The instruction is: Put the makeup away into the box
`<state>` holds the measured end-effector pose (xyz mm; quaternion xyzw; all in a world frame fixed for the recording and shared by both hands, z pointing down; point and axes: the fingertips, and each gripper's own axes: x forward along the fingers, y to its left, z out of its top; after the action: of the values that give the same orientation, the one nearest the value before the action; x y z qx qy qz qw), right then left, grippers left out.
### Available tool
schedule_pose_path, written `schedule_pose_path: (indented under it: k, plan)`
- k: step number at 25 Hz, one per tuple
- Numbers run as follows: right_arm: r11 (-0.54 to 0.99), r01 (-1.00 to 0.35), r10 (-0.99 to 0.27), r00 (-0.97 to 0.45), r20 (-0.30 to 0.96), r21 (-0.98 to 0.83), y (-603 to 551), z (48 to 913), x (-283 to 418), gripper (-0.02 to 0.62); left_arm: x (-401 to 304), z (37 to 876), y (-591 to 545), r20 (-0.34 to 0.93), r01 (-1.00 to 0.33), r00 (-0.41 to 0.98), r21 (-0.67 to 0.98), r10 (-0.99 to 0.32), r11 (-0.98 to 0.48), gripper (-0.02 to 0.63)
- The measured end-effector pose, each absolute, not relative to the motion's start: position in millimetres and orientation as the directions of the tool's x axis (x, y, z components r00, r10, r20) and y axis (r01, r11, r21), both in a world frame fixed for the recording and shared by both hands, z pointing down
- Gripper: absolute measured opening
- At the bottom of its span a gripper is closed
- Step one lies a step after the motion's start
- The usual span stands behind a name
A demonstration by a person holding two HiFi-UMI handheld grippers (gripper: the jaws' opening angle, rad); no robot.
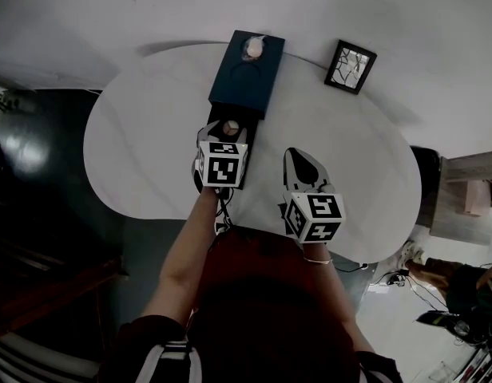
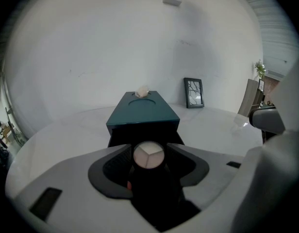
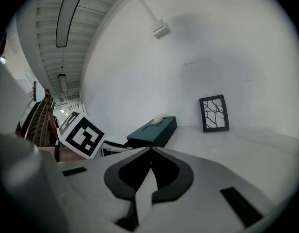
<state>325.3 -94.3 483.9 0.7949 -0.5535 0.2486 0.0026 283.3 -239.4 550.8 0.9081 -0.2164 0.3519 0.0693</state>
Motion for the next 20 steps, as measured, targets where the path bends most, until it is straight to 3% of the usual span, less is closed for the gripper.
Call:
schedule_pose_path:
  k: [20]
  plan:
    - [-0.414, -0.868, -0.858, 0.272, 0.436, -0.274, -104, 498, 344, 0.014, 311, 584, -248, 0.718, -0.406, 0.630, -0.018, -0.294, -0.914, 0.239]
